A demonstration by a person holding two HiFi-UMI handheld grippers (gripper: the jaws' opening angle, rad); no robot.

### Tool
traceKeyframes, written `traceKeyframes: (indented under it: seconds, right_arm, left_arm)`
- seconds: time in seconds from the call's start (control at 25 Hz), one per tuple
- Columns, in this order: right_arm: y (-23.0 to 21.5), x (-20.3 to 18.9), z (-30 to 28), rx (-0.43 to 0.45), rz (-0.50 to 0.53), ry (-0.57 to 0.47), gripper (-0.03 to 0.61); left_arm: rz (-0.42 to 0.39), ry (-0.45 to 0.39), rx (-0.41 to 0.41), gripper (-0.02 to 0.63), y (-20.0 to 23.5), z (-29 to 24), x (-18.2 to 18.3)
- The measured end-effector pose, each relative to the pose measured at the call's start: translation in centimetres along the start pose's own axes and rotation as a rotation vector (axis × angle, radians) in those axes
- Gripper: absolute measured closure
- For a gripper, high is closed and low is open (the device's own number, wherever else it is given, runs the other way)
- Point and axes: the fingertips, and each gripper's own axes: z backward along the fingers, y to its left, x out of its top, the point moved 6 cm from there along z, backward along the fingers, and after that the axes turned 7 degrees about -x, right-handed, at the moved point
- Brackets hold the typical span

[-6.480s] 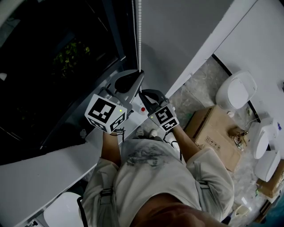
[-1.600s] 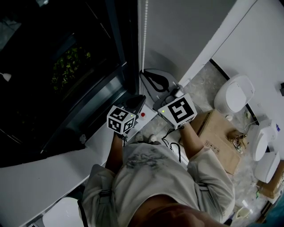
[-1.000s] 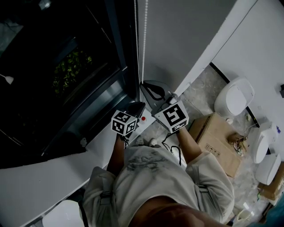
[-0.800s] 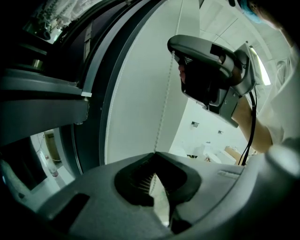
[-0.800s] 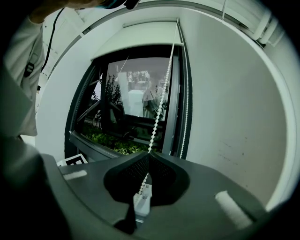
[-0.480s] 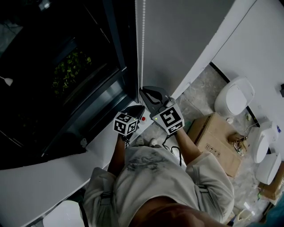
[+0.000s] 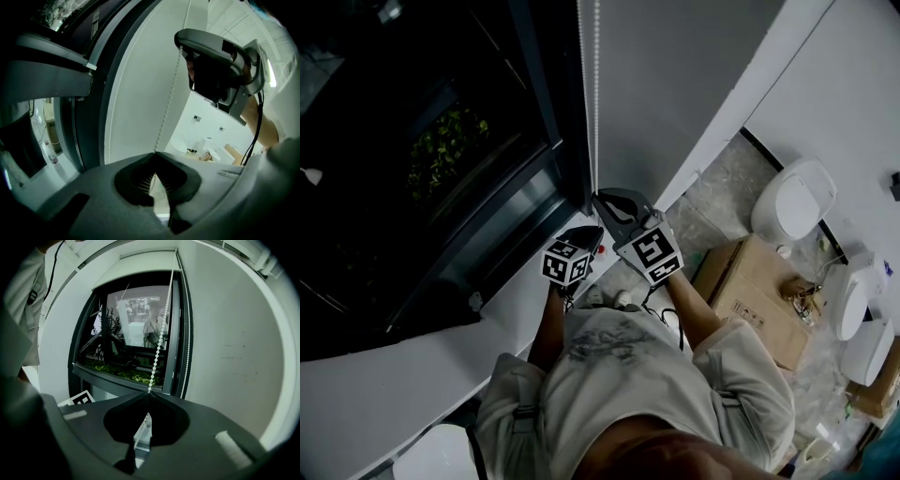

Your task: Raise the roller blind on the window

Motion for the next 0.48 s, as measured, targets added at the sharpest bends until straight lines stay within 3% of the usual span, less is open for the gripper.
traceKeyframes:
  seconds: [0.48]
  right_arm:
    - [-0.2,-0.2,0.5,0.009,0.017,0.0,0.568]
  left_arm:
    - [-0.046,-0.045,0.025,0.6,-1.1,0.7,-0.3]
